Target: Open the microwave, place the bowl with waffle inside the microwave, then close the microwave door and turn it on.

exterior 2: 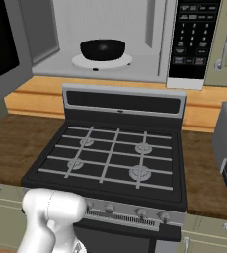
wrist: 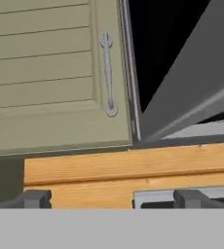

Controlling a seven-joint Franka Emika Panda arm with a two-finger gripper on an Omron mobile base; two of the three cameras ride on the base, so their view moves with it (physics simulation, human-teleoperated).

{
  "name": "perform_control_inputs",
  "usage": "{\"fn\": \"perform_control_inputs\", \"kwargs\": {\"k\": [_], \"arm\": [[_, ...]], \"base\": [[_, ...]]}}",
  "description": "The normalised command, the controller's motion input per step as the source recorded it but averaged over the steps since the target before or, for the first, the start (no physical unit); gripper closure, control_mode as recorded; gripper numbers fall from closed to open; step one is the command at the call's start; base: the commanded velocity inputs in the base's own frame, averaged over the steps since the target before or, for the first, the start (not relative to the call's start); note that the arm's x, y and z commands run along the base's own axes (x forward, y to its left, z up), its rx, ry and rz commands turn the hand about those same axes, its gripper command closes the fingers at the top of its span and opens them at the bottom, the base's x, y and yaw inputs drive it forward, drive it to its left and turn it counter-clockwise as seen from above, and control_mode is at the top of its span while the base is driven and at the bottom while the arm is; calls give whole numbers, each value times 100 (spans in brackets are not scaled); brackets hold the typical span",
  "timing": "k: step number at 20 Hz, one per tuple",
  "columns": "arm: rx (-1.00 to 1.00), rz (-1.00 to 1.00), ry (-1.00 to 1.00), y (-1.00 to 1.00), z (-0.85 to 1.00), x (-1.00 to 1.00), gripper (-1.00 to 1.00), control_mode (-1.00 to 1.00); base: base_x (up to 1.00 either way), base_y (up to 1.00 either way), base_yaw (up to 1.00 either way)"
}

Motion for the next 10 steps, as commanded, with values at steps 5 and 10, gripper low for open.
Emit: {"fn": "perform_control_inputs", "kwargs": {"k": [5, 10], "arm": [[-11, -18, -4, 54, 41, -62, -100, -100], [-7, -30, -3, 10, 28, -64, -100, -100]], "base": [[0, 0, 0], [0, 0, 0]]}}
